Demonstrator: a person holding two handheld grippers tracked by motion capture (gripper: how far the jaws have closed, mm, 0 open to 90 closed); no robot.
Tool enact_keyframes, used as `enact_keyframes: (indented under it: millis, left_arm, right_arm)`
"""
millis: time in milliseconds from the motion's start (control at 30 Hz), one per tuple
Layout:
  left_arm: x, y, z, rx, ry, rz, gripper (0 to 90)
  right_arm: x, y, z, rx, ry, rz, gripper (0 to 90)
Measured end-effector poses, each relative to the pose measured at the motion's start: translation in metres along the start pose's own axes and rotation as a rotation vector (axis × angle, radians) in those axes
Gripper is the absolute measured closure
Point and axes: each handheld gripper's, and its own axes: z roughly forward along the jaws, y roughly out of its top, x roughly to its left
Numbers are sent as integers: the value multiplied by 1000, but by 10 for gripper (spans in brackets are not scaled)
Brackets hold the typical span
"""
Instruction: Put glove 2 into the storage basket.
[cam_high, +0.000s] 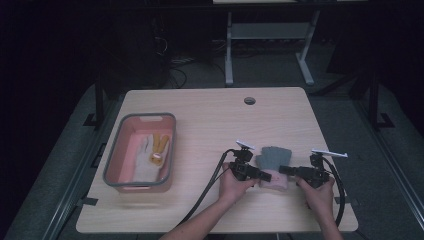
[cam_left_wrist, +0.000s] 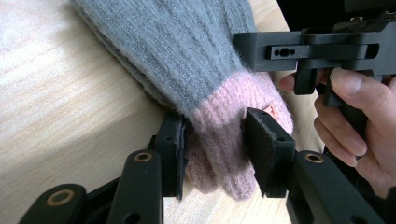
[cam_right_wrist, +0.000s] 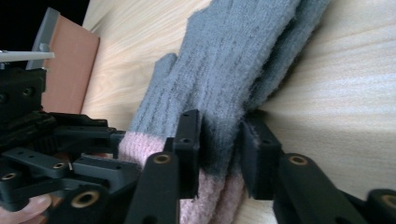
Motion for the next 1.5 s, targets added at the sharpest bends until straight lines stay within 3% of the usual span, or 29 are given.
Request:
enact_keyframes:
  millis: [300, 800, 1067, 1500]
  left_arm:
    - [2, -2, -5, -3, -26, -13, 639]
    - [-2, -1, -28, -18, -55, 23, 650]
    - [0, -2, -46, -20, -48, 47, 650]
    - [7, -5, -73, -48, -54, 31, 652]
  right_arm:
    - [5, -1, -3, -4, 20, -15, 757]
    - [26, 0, -10, -32, 59, -62, 759]
    - [40, 2, -2, 0, 59, -96, 760]
    - [62, 10, 9, 36, 85, -125, 761]
